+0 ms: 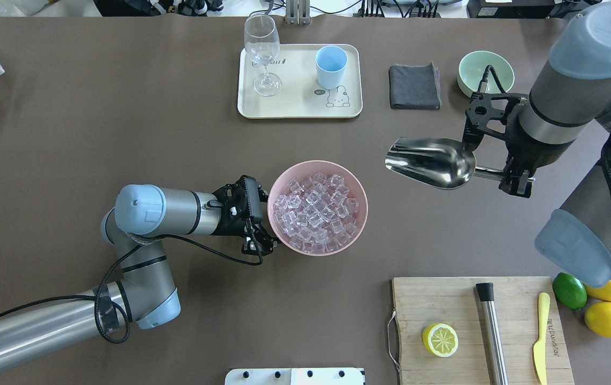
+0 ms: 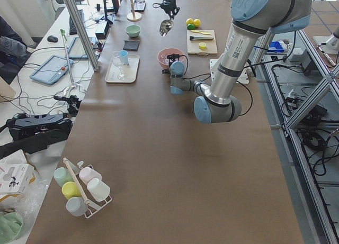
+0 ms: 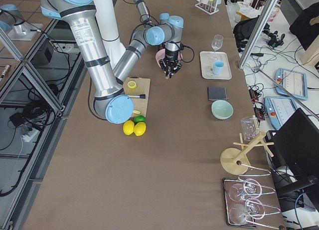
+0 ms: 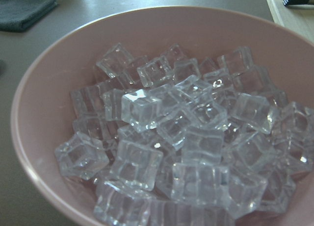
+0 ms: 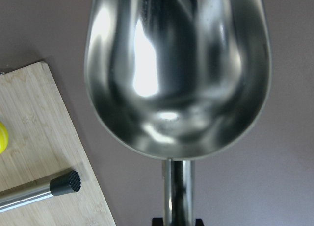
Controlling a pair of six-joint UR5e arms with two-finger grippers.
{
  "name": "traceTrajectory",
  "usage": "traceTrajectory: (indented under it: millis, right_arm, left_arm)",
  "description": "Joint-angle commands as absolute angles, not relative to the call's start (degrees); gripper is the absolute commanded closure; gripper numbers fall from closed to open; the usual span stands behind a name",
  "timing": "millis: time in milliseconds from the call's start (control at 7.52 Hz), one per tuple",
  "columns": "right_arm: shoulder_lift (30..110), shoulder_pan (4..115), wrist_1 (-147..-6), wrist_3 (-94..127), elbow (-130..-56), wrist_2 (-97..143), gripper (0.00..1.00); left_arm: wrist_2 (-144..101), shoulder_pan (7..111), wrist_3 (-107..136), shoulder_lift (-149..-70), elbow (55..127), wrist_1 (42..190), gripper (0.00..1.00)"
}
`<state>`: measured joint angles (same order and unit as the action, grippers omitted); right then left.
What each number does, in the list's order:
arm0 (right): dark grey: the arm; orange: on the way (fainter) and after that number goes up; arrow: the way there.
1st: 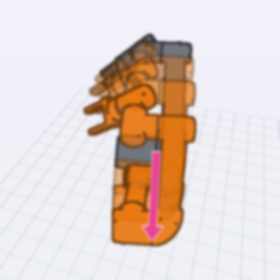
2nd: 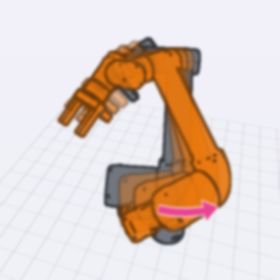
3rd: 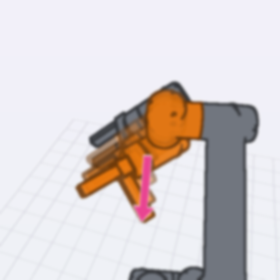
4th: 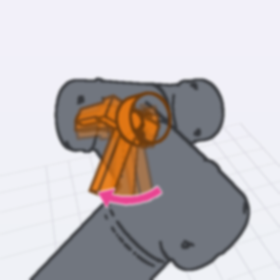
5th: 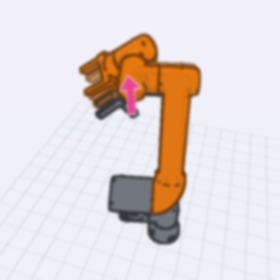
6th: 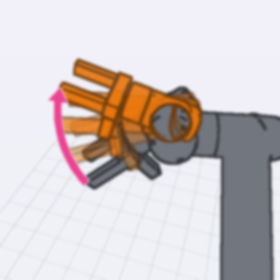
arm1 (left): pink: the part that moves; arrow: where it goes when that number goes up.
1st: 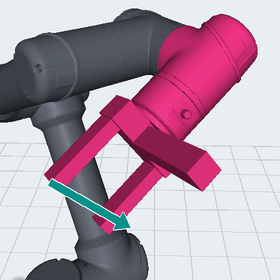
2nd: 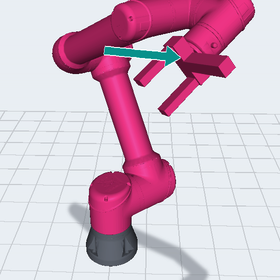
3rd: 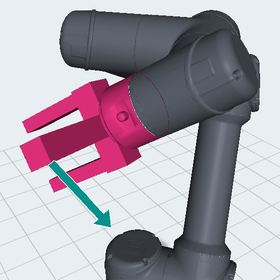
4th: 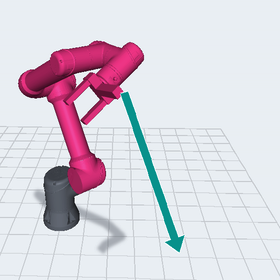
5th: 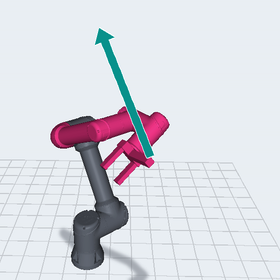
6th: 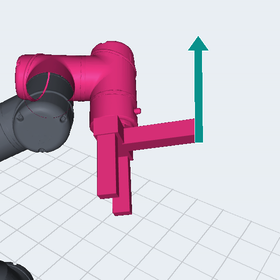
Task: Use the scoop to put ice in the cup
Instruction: 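Lift the scoop with the right gripper while the left gripper grasps the pink bowl rim, then carry the scoop over the pink bowl with the right gripper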
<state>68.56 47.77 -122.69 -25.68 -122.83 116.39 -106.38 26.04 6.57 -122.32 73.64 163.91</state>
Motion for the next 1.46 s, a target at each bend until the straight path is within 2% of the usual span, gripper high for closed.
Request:
traceTrajectory:
  millis: [0,665,798,1064,1330]
  right_arm:
    - [66.2,47.7,-128.8,-32.5,-122.7,114.6,1.0]
    - [52.4,44.6,-142.3,-39.2,-112.5,109.5,1.0]
    - [47.5,44.6,-148.6,-42.7,-109.6,107.1,1.0]
    - [46.2,42.7,-152.7,-45.6,-108.6,104.2,1.0]
    - [39.3,40.8,-154.7,-45.4,-100.8,101.9,1.0]
  left_arm:
    - [-106.1,26.2,6.8,-123.5,73.0,163.9,0.02]
    - [-106.4,25.6,7.6,-123.8,72.7,163.8,0.02]
    - [-106.6,25.6,9.5,-123.8,72.7,163.8,0.02]
    - [-106.7,25.3,11.2,-124.3,72.8,163.8,0.02]
    - [-106.6,25.0,11.3,-124.8,72.8,163.8,0.02]
